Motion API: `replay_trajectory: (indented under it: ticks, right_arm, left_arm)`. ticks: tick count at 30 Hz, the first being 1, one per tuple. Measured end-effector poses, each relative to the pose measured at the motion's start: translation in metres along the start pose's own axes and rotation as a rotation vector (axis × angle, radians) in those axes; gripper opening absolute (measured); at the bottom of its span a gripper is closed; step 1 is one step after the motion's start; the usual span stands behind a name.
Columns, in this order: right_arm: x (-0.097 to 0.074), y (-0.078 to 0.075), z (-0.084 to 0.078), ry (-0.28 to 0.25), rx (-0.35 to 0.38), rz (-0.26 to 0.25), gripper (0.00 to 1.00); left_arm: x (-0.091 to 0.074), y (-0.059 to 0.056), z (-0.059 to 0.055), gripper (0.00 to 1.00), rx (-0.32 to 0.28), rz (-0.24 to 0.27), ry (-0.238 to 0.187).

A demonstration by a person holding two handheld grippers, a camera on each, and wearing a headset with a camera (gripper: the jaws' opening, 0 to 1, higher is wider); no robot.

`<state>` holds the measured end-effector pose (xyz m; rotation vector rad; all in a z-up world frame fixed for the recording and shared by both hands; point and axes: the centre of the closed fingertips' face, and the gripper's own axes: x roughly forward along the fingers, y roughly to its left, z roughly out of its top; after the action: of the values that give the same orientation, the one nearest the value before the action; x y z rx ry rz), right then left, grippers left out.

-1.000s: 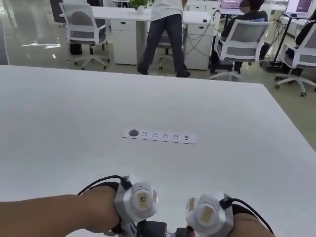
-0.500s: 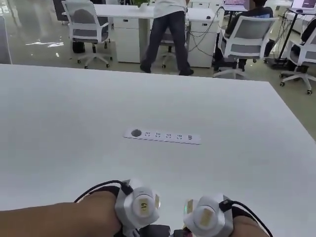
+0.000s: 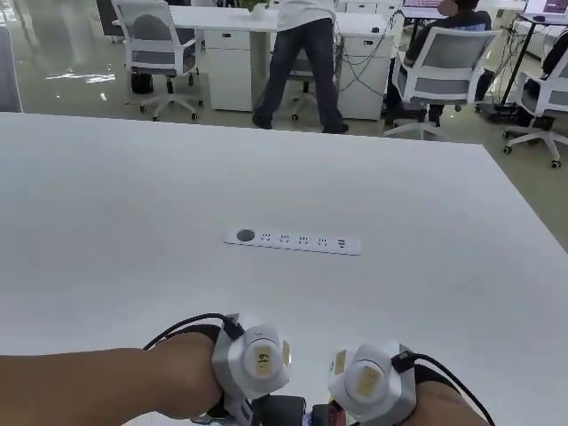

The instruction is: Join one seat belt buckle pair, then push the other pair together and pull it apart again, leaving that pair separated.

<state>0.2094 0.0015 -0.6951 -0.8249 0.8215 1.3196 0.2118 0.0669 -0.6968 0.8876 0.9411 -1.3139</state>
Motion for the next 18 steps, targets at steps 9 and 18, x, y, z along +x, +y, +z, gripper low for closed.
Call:
replay_trajectory:
  ticks: [9,18]
  right_arm:
    - [-0.006,0.000,-0.013,-0.013,0.014,-0.015,0.32]
    - [-0.017,0.000,-0.030,-0.028,-0.007,-0.037,0.32]
  left_arm:
    - [-0.002,-0.001,0.001,0.31,0.005,0.000,0.002]
    - [-0.001,0.000,0.001,0.32,0.008,-0.002,0.015]
